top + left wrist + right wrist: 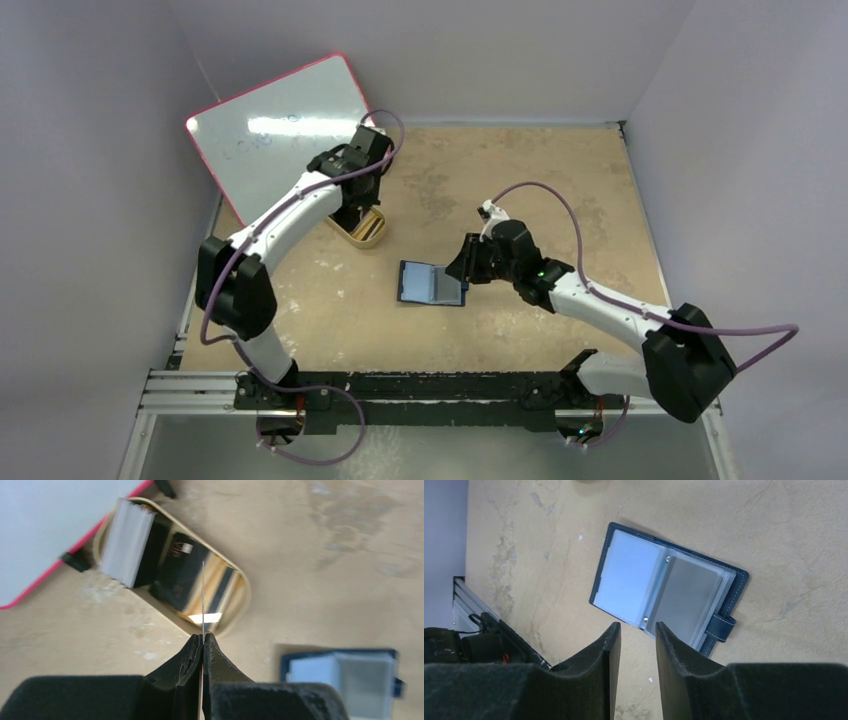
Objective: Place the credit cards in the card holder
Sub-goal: Pick up the credit card from the storage box, then insert the credit card into the card holder.
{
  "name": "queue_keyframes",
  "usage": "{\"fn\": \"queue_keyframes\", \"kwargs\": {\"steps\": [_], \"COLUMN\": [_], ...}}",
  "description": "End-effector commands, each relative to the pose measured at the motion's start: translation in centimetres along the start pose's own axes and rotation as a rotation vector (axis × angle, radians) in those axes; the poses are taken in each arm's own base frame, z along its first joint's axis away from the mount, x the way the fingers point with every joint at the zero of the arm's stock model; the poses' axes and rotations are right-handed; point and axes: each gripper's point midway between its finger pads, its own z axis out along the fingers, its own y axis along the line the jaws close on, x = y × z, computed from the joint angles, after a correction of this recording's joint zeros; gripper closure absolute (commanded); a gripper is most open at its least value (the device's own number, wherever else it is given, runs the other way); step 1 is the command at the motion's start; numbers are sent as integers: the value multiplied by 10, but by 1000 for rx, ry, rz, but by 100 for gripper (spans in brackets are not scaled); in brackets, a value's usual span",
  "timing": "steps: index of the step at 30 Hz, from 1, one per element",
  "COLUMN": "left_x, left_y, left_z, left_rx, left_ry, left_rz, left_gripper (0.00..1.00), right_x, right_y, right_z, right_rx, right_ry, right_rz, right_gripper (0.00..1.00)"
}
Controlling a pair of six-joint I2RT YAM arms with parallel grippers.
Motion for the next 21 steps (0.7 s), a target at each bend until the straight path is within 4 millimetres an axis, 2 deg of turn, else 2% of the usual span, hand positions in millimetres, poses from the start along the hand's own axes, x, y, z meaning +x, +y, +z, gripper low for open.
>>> {"fn": "queue_keyframes", "kwargs": {"steps": [1,6,10,17,21], "left_x": [-2,19,41,76,98], "left_y": [-47,-102,-135,-142,-146], "left_z": [-30,-58,-71,-65,-54], "left_rx": [318,689,919,992,991], "left_ry": [-28,12,72,113,161], "left_rz": [-132,-253,-357,-468,-498], "left_gripper": [100,100,100,100,100], "right_x": [-9,-6,2,16,23], "right_y": [-4,-17,-25,-30,-39], "right_z": [3,9,17,32,38], "right_rx": [44,119,138,139,171], "right_ry": [-28,2,34,94,122], "right_rz": [-4,-7,-2,-1,-6], "right_gripper": [66,66,66,66,65]}}
